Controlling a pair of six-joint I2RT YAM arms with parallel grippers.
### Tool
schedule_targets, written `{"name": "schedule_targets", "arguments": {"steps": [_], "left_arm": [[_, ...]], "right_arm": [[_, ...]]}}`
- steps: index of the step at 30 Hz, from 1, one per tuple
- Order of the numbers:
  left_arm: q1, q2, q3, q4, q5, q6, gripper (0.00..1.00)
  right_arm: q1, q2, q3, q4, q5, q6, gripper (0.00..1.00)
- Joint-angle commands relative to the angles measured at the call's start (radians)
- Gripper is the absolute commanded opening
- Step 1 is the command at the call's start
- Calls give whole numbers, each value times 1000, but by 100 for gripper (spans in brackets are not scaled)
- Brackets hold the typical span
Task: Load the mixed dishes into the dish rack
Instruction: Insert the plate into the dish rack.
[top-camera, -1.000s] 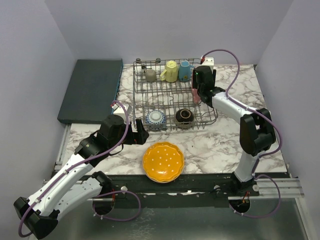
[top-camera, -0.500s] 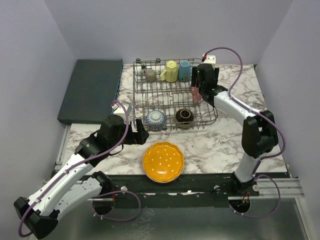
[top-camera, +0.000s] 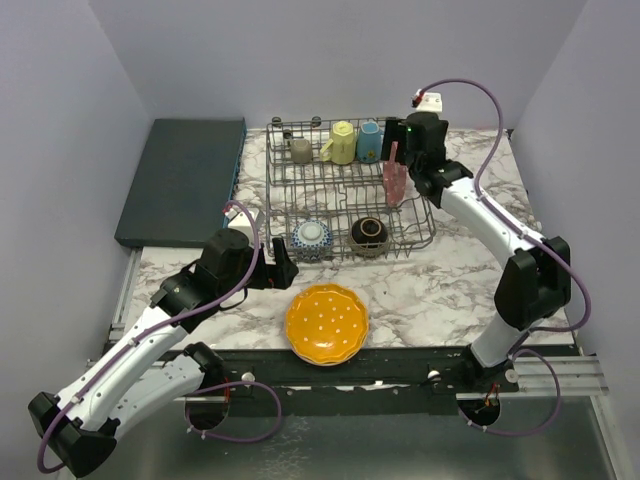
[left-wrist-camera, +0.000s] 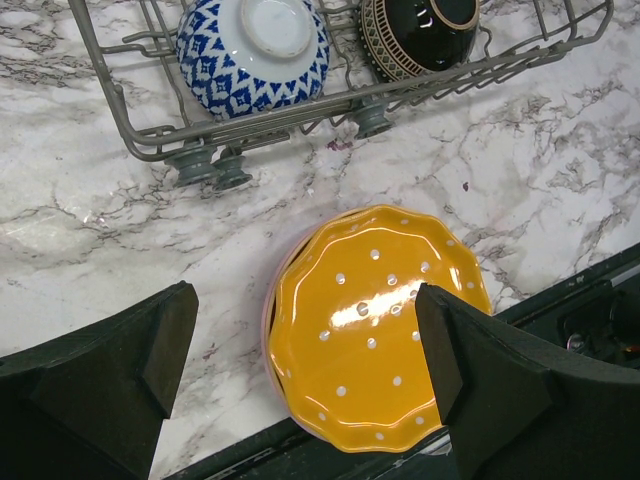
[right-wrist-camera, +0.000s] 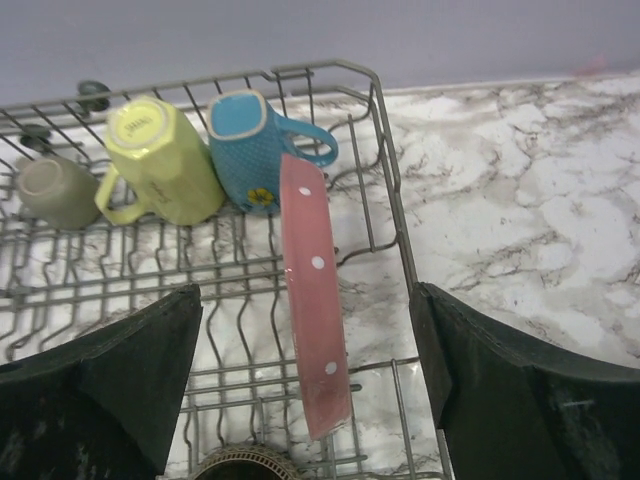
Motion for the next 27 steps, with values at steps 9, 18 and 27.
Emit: {"name": "schedule_targets", "arguments": {"steps": [9,18,27], "left_arm": [[5,-3,-6,19,-2,12,99],[5,-20,-9,17,-12,-2,99],[4,19,33,-14,27,-36,99]], "right_arm": [[-4,-160,58,-111,-134,39,94],[-5,-272,35,-219,-252,79,94],[-4,-393,-31,-335,-403,121,93]]}}
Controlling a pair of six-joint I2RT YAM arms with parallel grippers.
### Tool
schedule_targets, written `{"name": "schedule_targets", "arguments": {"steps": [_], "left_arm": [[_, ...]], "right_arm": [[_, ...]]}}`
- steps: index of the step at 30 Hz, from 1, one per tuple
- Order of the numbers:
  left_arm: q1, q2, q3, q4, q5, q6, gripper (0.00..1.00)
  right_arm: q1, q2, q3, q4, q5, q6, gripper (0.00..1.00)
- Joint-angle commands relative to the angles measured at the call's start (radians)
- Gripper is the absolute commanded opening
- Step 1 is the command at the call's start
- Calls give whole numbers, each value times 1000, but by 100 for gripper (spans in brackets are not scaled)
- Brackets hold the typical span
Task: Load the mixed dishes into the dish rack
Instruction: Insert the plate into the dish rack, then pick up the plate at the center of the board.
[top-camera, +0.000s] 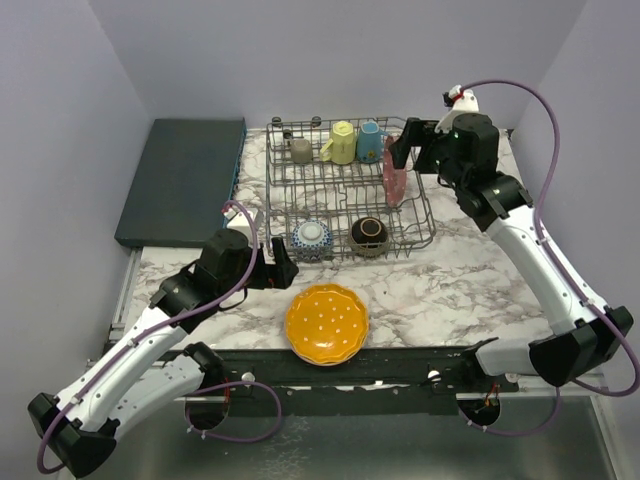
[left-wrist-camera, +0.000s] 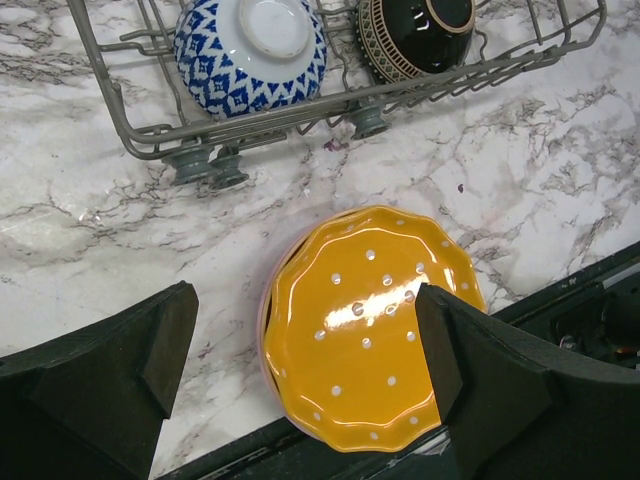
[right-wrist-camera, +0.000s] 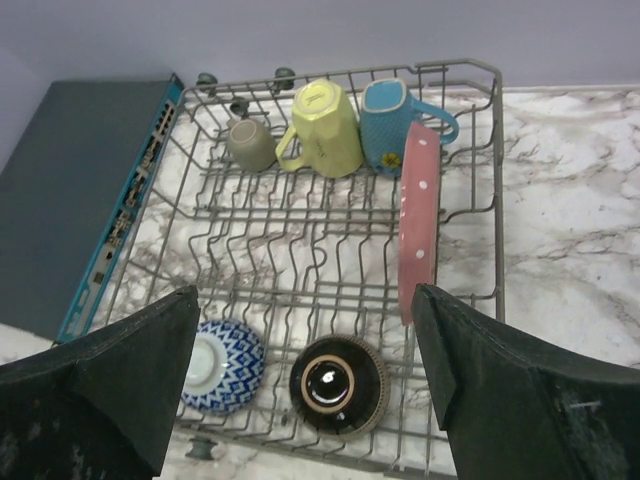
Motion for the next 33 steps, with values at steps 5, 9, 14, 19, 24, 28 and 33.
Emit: {"name": "schedule_targets", "arguments": {"steps": [5,9,14,19,24,28,33], "left_arm": [[4,94,84,-76,75,-76,98],[4,133,101,-127,104,-141,97],[4,156,73,-155,147,-227,91],[4,164,22,-158,175,-299,84],[5,171,-30,-167,177,-344,74],[4,184,-69,-167,173,-387,67],[4,204,-87,-165,155,-419,63]], "right_arm": [[-5,-67,-59,-168,-195,42,92],[-5,-74,-94,-223,-244,40,88],[-5,-94,-155,-277,-294,33,82],[-5,-129,-234,-291,-374,49,75],[-5,-149,-296,-294,-460,78,69],[-4,-167,-363,-288,-499,98,66],[-4,-185,-448,-259,-544,130,62]]}}
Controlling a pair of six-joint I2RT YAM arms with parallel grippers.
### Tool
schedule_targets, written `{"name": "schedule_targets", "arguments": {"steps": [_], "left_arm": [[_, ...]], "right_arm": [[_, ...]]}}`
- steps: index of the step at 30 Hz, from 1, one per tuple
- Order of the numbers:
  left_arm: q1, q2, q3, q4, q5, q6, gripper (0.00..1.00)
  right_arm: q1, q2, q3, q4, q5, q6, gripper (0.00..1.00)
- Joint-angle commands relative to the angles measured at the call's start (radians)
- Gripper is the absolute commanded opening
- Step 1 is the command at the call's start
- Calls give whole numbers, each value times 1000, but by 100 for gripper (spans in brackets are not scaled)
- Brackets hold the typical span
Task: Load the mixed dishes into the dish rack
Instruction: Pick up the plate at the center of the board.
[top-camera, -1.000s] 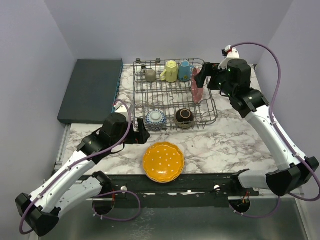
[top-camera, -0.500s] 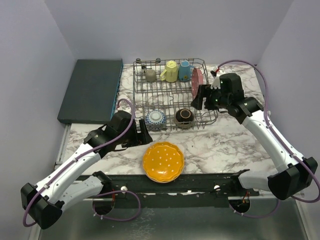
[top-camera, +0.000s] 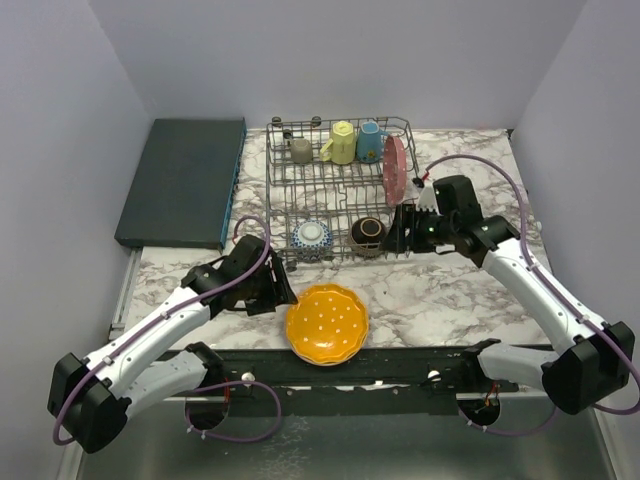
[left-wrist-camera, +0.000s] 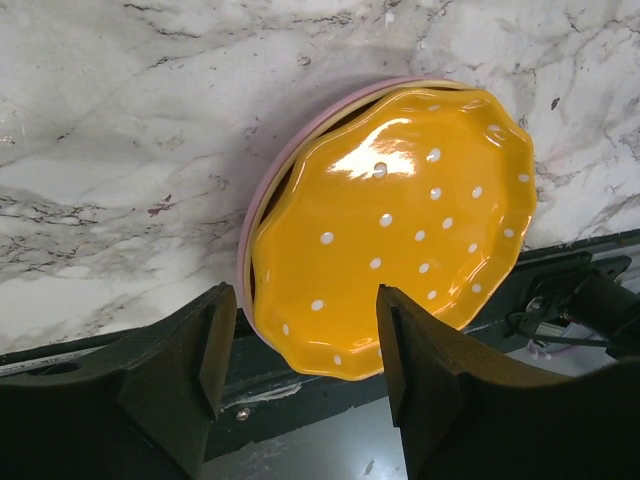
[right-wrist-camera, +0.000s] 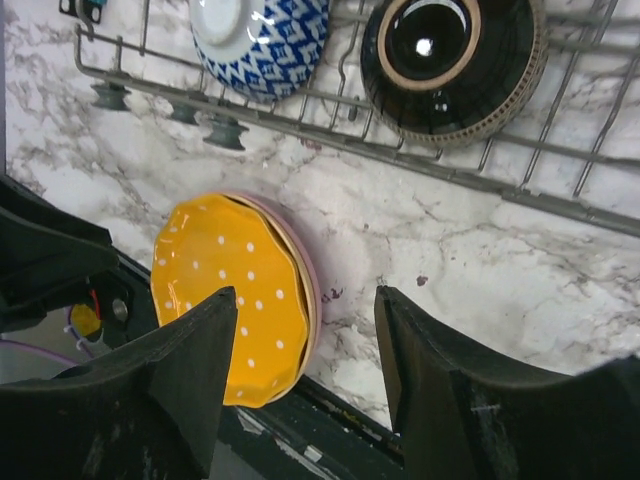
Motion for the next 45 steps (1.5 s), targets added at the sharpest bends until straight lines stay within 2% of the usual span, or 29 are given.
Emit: {"name": "schedule_targets", "arguments": {"steps": [1,9,20,37,45], "left_arm": [[4,21,-19,-11,-2,-52,63],[2,91,-45,22,2,-55,54],[2,140,-79,84,20,-66,39],[-5,182,-104,155,43,-65,19],[-10,188,-90,163,55,-57,5]], "right_arm": [[-5,-28,-78,23,-87,50,62],[-3,-33,-201,97,-169,121,55],[-3,-40,-304,152,-229,165,52],[-3,0,-349,167,-276,168,51],[-2,23,-372,178,-312,166,50]]}}
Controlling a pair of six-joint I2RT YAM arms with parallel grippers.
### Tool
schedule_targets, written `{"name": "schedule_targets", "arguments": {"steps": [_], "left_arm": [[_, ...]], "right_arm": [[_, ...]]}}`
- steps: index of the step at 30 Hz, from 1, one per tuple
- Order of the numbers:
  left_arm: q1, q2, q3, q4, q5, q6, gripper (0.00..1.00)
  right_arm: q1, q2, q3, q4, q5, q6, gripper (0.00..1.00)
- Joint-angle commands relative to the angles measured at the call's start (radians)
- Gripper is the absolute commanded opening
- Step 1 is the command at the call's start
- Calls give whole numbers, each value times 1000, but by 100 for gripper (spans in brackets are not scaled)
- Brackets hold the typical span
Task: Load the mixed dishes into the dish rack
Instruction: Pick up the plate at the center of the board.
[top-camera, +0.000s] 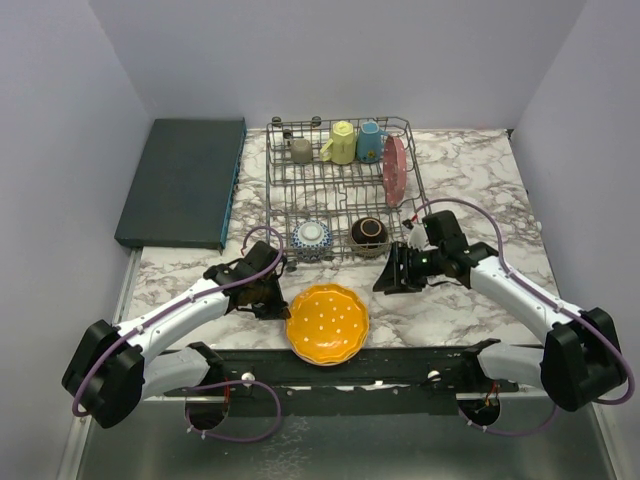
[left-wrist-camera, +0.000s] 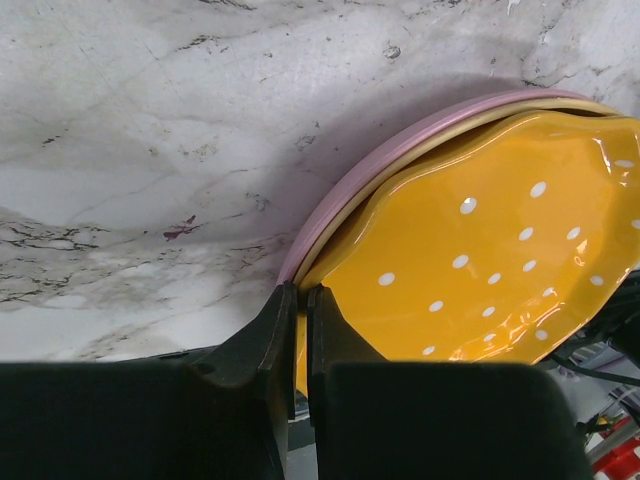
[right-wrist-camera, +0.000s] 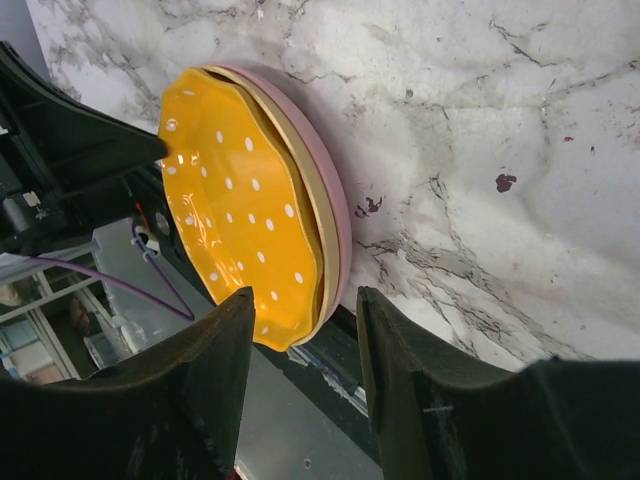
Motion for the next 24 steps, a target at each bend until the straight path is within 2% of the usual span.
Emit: {"name": "schedule_targets", "arguments": {"steps": [1,10,24], "left_arm": [[-11,14,11,39,26,-4,3],[-20,20,20,48,31,-8,0],[-33,9,5,62,34,-20,0]], "right_arm": [[0,17,-27,25,-57,5,50],[30,42,-31,34,-147,-7,51],[162,105,-30,71,-108,45,50]]}}
